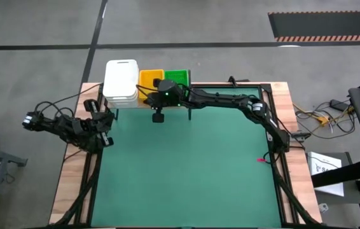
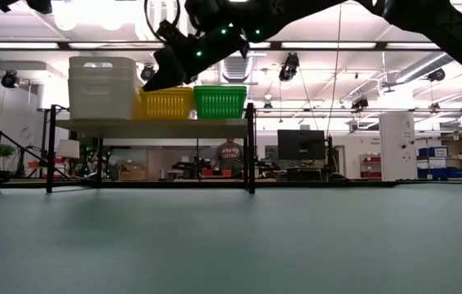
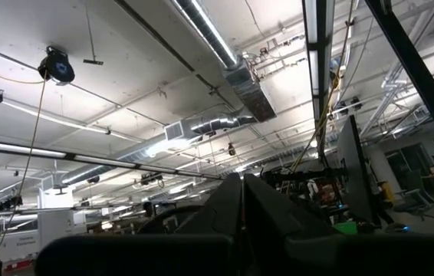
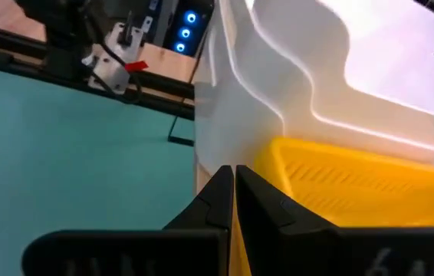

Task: Stack baskets on shelf by color
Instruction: Stack the yellow basket on the yellow basket on the shelf

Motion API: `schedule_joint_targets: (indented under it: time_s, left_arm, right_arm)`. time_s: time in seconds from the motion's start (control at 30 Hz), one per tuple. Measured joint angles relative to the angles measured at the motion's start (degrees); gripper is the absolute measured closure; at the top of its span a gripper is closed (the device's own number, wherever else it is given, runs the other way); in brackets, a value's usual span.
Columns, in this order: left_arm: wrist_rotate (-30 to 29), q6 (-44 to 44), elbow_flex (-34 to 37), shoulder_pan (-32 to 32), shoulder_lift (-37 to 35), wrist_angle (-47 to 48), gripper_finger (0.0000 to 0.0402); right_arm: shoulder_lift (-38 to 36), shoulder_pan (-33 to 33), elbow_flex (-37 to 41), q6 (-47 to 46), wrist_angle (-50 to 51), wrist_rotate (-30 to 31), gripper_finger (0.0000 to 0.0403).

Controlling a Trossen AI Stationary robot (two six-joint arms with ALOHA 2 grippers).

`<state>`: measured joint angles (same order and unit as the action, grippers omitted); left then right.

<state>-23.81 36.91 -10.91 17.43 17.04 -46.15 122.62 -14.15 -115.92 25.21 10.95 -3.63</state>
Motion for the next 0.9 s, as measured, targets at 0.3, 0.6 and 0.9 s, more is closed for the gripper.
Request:
schedule_joint_targets:
  time_s: [0.3, 0.6, 0.9]
  left_arm:
    - [0.0, 0.02, 0.0, 0.0, -0.07, 0.07, 0.0402]
    - [0.0, 0.02, 0.01, 0.02, -0.07, 0.07, 0.0402]
    - [0.0, 1.33, 0.01, 0.02, -0.01, 0.02, 0.0402]
  right_arm:
    - [-0.2, 0.69, 0.07, 0.39, -2.23, 0.69, 0.0392]
    - [-3.57, -0.4, -10.56, -4.99, 14.46, 13.42, 0.0394]
    - [-2.96, -3.0, -11.55, -5.63, 25.02, 13.59, 0.0394]
